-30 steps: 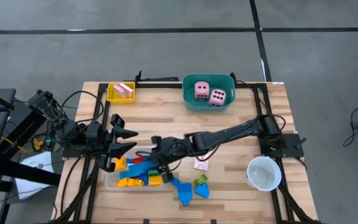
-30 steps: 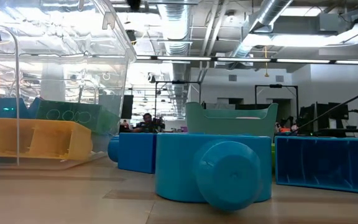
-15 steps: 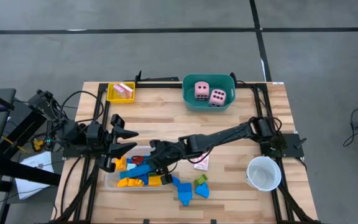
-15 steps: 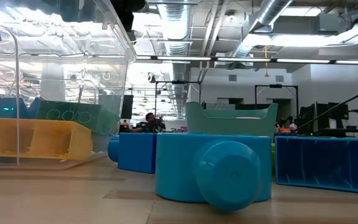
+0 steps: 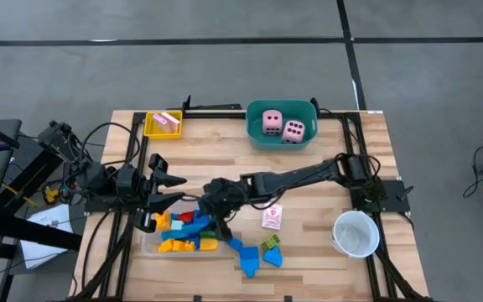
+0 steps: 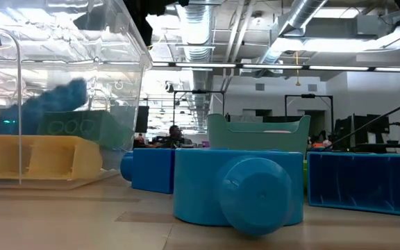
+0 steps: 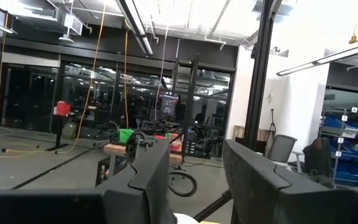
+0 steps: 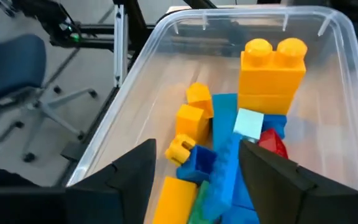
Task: Pick & Place Toys
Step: Put the red playing card into the yellow bin
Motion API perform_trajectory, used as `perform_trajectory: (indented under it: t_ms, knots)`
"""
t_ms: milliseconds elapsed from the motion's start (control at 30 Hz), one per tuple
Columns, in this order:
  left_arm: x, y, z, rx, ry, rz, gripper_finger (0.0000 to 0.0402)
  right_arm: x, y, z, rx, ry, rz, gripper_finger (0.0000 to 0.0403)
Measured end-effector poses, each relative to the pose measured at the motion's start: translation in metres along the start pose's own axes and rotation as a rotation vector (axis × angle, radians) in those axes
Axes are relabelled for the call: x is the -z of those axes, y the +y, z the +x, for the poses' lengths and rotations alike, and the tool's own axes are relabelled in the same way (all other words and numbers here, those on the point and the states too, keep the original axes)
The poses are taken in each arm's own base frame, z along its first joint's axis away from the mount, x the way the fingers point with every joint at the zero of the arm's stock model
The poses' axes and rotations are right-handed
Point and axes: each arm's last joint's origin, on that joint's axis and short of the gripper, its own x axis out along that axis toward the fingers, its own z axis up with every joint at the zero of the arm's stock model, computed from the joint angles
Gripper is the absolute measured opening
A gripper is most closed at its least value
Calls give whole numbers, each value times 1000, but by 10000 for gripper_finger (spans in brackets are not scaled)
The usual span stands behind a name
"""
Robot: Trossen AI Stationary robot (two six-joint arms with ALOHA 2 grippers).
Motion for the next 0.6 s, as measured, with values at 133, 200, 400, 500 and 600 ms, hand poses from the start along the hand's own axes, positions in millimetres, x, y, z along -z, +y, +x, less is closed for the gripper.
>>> perform_trajectory:
  t_ms: [133, 200, 400, 500, 600]
  knots:
    - [0, 0, 0, 1, 0, 1, 145, 0, -12, -3, -44, 9, 78, 235]
    - [0, 0, 0, 1, 0, 1, 145, 0, -18, -5, -66, 11, 117, 238]
    - [0, 0, 0, 3, 0, 1, 145, -2, -34, -12, -107, 8, 190, 239]
    - [0, 0, 0, 3, 0, 2, 145, -5, -39, -17, -126, -2, 222, 239]
    - [0, 0, 0, 3, -1, 1, 145, -8, -42, -24, -133, 0, 248, 239]
